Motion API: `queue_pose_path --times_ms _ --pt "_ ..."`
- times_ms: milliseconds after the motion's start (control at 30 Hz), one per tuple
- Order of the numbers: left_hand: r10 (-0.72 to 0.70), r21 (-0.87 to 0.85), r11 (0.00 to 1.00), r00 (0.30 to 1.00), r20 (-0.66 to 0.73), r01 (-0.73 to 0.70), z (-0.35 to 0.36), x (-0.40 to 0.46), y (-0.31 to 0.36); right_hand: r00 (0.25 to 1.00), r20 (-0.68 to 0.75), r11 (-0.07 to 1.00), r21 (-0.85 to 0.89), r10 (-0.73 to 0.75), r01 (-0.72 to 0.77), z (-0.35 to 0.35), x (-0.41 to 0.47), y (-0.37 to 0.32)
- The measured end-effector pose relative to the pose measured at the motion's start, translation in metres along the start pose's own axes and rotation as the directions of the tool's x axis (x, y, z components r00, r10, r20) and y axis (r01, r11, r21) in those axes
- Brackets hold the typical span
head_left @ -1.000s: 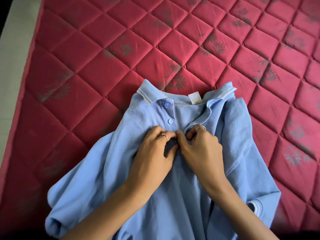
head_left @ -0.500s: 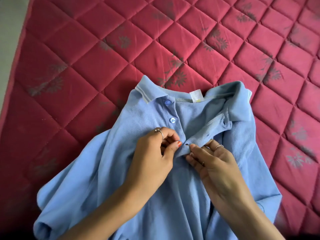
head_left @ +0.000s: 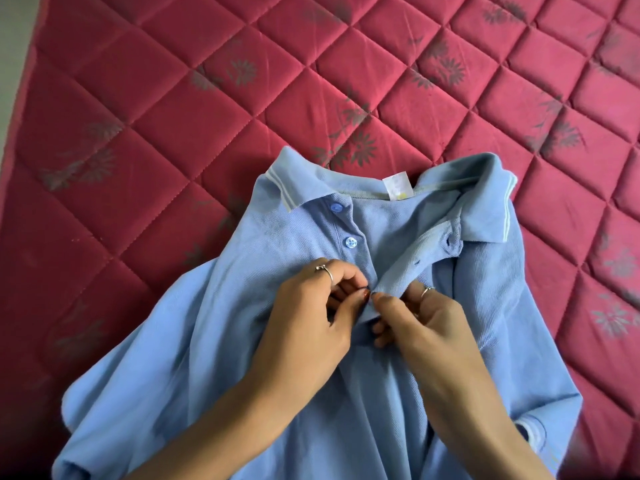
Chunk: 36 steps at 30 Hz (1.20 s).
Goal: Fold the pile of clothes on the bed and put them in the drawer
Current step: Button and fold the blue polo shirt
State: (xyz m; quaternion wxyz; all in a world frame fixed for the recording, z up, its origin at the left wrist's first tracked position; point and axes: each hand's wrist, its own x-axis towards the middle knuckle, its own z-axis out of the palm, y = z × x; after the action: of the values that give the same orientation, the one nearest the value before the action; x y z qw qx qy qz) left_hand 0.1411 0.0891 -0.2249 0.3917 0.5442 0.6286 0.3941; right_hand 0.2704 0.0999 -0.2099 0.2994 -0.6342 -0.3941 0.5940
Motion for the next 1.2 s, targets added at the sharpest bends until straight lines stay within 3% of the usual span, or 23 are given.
queue_pose_path --times_ms 67,133,200,433,567,833,900,1033,1200 --pt "0.034 -0.017 0.999 0.999 -0.026 -0.035 0.000 0.000 0.001 0.985 -0.032 0.960 -0.233 -0.169 0.157 0.001 0.001 -0.001" --pt "0.064 -0.018 0.998 0.997 -0.050 -0.065 0.000 -0.001 0.003 0.939 -0.050 0.852 -0.439 -0.341 0.286 0.001 0.004 -0.004" --pt "0.058 -0.023 0.998 0.997 -0.059 -0.060 0.001 -0.001 0.002 0.897 -0.026 0.767 -0.531 -0.441 0.362 0.001 0.005 -0.005" --pt "-0.048 -0.100 0.994 0.996 -0.070 0.041 0.000 0.001 -0.004 0.897 -0.035 0.818 -0.427 -0.440 0.385 0.003 0.004 0.004" --pt "-0.130 -0.168 0.979 0.990 -0.061 0.118 -0.001 0.003 -0.008 0.893 0.042 0.824 -0.368 -0.447 0.430 0.004 0.004 0.005" --pt "-0.052 -0.043 0.998 0.993 -0.105 0.048 -0.001 0.003 -0.010 0.960 0.045 0.945 -0.168 -0.277 0.280 0.004 0.011 0.005" --pt "-0.034 -0.036 0.999 0.994 -0.100 0.030 -0.001 0.003 -0.008 0.963 0.046 0.950 -0.156 -0.267 0.271 0.004 0.012 0.004" --pt "-0.113 -0.179 0.979 0.992 -0.055 0.101 0.001 0.002 -0.001 0.963 0.048 0.948 -0.166 -0.266 0.270 0.006 0.013 0.004" --pt "-0.232 -0.254 0.944 0.971 -0.054 0.211 0.002 0.004 -0.003 0.929 0.001 0.889 -0.290 -0.371 0.355 0.014 0.010 0.008"
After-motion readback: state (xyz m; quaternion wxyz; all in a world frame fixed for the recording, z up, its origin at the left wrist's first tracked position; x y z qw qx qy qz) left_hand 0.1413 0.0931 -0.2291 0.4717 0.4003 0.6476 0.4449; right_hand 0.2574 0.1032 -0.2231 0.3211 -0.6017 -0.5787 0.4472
